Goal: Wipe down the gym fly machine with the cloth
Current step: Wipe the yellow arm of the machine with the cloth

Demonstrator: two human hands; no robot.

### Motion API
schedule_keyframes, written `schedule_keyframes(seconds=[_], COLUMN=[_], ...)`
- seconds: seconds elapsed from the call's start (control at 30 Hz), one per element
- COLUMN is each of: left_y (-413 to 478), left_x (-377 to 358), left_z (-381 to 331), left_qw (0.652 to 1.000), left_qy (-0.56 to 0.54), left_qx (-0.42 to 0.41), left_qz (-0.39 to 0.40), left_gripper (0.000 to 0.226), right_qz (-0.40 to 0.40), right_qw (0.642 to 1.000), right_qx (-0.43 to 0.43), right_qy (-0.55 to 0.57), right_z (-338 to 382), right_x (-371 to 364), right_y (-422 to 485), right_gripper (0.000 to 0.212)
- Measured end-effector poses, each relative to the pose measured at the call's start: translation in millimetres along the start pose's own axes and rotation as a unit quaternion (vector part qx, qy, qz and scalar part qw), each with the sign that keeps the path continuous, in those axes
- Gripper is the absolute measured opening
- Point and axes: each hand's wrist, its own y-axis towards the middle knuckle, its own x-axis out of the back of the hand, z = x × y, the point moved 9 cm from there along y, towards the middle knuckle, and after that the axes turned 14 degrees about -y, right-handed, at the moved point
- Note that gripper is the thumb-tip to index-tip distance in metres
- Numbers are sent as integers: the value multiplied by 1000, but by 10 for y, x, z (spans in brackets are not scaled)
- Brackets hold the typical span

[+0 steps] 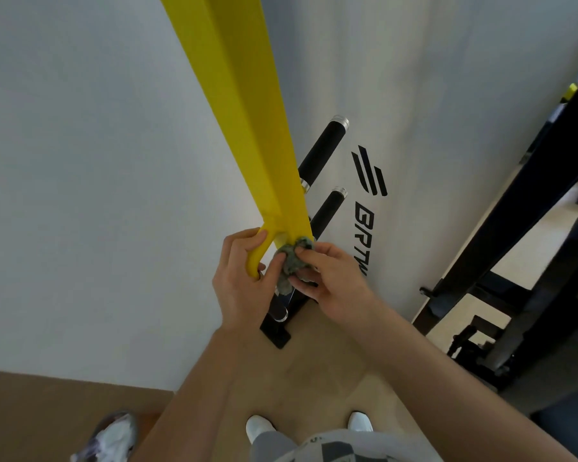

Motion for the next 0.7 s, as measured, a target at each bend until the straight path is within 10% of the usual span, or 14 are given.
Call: schedule_keyframes(seconds=[0.47, 0.7], left_y=[8, -15], left_x=[76, 46], left_z=[-69, -73], left_qw=[999, 998], left_qy=[-11, -41], left_qx=[-4, 3], left_qz=[49, 47], left_gripper=[42, 44], right_qz=[-11, 24], right_qw=[994, 998], right_qx=[-105, -24], right_qy=[42, 45], right_z=[-598, -237], right_x=[93, 17], right_y=[222, 168], right_gripper=[21, 15])
